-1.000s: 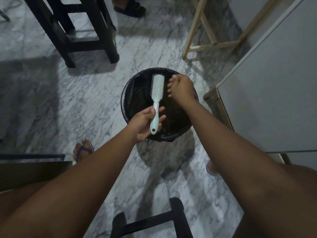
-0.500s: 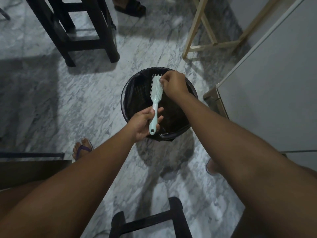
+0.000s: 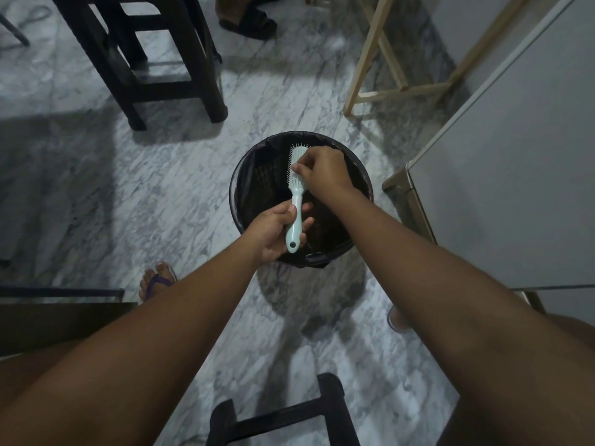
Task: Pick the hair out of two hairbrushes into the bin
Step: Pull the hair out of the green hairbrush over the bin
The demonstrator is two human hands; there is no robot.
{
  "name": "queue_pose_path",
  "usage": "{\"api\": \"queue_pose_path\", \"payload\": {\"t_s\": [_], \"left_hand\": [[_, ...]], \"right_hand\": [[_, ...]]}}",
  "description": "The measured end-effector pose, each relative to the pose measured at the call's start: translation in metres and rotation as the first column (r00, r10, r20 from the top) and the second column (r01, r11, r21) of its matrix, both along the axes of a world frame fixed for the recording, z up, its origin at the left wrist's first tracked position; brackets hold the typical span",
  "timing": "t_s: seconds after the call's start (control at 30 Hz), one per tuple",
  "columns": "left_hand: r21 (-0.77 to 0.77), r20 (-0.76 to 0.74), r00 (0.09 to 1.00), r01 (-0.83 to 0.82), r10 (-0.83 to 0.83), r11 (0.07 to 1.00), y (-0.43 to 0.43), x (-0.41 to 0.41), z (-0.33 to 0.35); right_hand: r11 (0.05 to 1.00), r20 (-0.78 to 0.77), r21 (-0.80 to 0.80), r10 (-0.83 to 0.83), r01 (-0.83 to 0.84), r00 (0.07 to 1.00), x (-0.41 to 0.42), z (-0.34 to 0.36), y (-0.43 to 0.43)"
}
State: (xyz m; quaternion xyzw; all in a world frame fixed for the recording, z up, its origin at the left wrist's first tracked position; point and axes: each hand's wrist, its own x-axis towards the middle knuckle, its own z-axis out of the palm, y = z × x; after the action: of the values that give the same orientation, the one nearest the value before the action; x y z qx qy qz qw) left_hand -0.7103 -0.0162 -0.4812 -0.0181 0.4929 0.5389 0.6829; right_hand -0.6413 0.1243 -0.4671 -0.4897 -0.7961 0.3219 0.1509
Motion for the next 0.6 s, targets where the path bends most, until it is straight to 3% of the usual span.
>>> {"api": "queue_pose_path", "payload": {"t_s": [0.13, 0.27, 0.4, 0.6], "left_hand": [[0.005, 0.001, 1.000, -0.006, 0.006, 1.000, 0.001, 0.000, 0.001], [0.007, 0.018, 0.999, -0.032, 0.032, 0.999, 0.000, -0.003, -0.001], [0.008, 0.016, 0.999, -0.036, 0.036, 0.999, -0.004, -0.006, -0.004], [0.018, -0.009, 1.000, 0.004, -0.004, 1.000, -0.009, -0.005, -0.004]], "right_hand": [[1.000, 0.060, -0.007, 0.021, -0.021, 0.998, -0.001, 0.001, 0.003], [0.993, -0.068, -0.065, -0.101, 0.096, 0.993, 0.003, 0.004, 0.010], [0.919, -0.199, -0.334, -0.285, 0.208, 0.938, 0.008, 0.004, 0.011], [0.908, -0.108, -0.418, -0.076, 0.024, 0.991, 0.015, -0.001, 0.003]]}}
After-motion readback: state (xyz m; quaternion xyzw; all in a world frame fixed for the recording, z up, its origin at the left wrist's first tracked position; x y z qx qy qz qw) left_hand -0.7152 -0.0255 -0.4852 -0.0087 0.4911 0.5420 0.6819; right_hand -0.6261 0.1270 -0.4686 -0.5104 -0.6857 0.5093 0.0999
